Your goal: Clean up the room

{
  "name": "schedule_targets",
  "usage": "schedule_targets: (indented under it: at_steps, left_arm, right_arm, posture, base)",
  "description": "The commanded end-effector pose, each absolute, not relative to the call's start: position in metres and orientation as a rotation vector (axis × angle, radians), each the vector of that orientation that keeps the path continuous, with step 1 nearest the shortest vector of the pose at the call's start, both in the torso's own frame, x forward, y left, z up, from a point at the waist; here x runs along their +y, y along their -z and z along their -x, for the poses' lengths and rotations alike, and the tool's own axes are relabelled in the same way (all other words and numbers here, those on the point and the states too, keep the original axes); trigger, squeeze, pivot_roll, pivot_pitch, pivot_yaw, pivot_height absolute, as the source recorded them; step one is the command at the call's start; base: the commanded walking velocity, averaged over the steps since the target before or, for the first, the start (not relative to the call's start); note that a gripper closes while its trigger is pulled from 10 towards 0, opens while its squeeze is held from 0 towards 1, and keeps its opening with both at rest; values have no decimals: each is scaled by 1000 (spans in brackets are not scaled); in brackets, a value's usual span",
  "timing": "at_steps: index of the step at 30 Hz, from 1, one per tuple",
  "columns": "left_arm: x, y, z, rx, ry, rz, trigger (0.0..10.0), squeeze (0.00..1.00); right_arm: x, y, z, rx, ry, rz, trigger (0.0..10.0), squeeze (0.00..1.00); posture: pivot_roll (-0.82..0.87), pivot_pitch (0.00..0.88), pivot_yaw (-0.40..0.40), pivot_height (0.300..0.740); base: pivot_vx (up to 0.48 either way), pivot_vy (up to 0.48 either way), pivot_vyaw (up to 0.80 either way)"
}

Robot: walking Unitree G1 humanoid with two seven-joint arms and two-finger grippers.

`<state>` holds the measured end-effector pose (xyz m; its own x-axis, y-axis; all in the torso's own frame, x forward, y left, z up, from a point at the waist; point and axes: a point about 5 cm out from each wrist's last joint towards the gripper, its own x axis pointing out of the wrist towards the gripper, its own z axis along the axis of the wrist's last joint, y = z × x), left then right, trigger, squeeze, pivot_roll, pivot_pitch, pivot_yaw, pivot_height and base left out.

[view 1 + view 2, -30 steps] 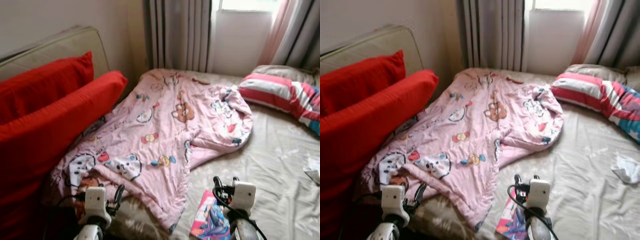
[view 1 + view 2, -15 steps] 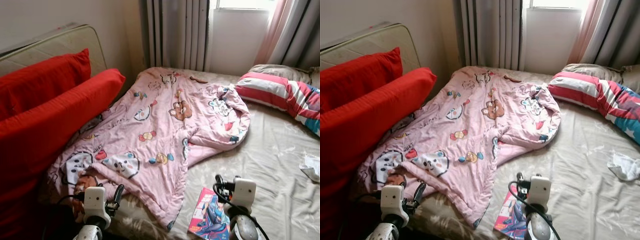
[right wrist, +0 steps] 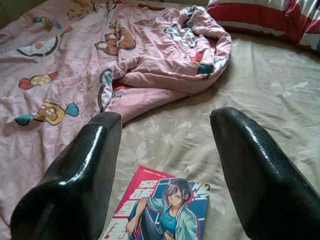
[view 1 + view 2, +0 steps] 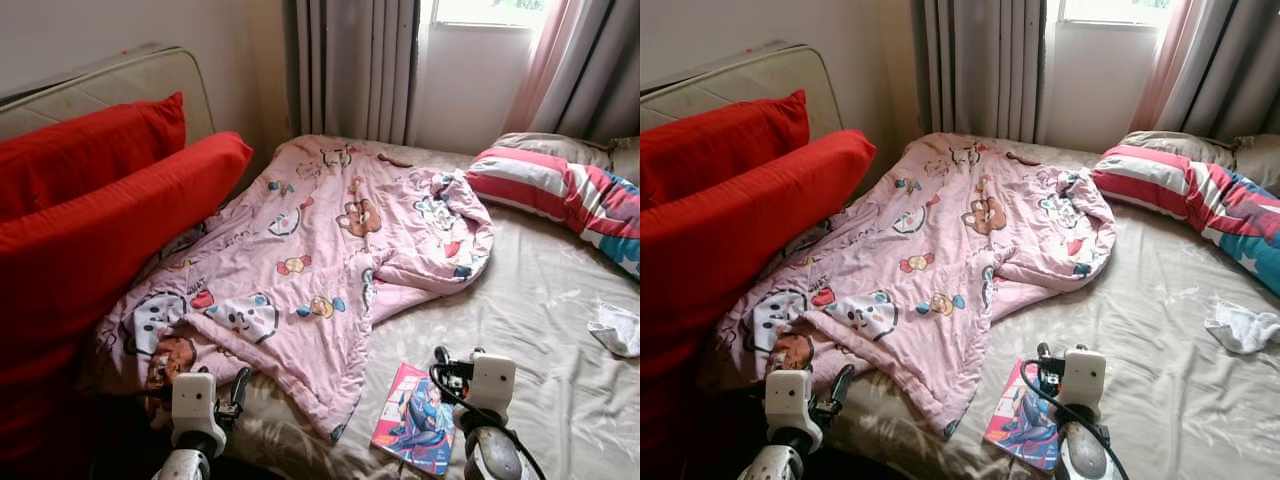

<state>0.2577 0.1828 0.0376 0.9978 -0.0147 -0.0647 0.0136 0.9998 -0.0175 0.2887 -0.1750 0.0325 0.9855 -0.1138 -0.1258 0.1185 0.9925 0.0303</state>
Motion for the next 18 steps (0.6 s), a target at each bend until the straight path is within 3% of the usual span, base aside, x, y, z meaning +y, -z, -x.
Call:
schedule_targets:
  at_steps: [1,18]
  left_arm:
    - [184,-31,-253,104,22,8,10000,0]
    - [183,-33,-254,111,33,9,10000,0]
  right_arm:
    - [-172,-28,-287,152,109,-34,10000,0]
    - [-169,-33,-292,115,95,-56,10000,0]
  posture:
    - [10,99,23,632]
    - [14,116,31,623]
  base:
    - [0,0,0]
    - [0,0,0]
